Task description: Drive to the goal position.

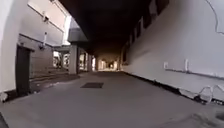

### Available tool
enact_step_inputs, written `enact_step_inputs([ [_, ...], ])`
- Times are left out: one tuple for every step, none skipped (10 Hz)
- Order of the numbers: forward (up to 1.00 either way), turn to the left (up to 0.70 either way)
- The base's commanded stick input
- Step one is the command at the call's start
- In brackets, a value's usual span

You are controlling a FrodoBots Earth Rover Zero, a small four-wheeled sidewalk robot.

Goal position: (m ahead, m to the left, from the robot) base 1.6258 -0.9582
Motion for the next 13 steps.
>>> enact_step_inputs([
  [0.85, 0.00],
  [0.85, 0.00],
  [0.85, 0.00],
  [0.85, 0.00],
  [0.85, 0.00],
  [0.85, 0.00],
  [0.85, 0.00],
  [0.85, 0.00],
  [0.85, 0.00],
  [0.85, 0.00],
  [0.85, 0.00],
  [0.85, 0.00],
  [0.85, 0.00],
])
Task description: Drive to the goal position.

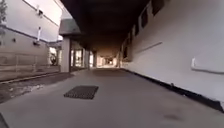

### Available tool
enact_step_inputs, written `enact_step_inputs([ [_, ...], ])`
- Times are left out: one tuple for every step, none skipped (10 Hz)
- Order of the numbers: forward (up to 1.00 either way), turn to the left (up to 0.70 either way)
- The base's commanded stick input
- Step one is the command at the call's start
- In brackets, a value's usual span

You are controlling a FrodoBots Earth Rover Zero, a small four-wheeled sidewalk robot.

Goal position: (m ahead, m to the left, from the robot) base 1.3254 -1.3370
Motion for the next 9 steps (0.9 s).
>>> enact_step_inputs([
  [0.85, 0.00],
  [0.85, 0.00],
  [0.85, 0.00],
  [0.85, 0.00],
  [0.85, 0.00],
  [0.85, 0.00],
  [0.85, 0.00],
  [0.85, 0.00],
  [0.85, 0.00],
])
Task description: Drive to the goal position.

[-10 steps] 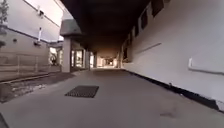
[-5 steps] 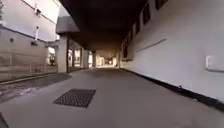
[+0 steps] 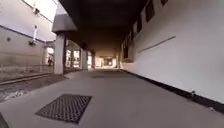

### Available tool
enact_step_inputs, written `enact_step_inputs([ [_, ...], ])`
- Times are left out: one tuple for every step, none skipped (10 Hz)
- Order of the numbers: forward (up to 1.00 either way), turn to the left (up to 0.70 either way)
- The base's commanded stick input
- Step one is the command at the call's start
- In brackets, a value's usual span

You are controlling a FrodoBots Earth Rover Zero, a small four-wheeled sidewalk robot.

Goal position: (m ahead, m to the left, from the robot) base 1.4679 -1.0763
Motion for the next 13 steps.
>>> enact_step_inputs([
  [0.85, 0.00],
  [0.85, 0.00],
  [0.85, 0.00],
  [0.85, 0.00],
  [0.85, 0.00],
  [0.85, 0.00],
  [0.85, 0.00],
  [0.85, 0.00],
  [0.85, 0.00],
  [0.85, 0.00],
  [0.85, 0.00],
  [0.85, 0.00],
  [0.85, 0.00],
])
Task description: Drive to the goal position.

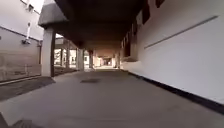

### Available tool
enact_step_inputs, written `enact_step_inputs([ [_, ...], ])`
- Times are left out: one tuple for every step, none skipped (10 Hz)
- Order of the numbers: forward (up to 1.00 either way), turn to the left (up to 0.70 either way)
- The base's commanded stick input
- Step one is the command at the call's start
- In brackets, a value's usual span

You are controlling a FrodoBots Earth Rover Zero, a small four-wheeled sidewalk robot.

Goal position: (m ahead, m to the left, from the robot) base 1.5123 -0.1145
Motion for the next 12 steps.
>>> enact_step_inputs([
  [0.85, 0.00],
  [0.85, 0.00],
  [0.85, 0.00],
  [0.85, 0.17],
  [0.85, 0.29],
  [0.85, 0.14],
  [0.85, 0.00],
  [0.85, 0.00],
  [0.85, 0.00],
  [0.85, 0.00],
  [0.85, 0.00],
  [0.85, 0.00],
])
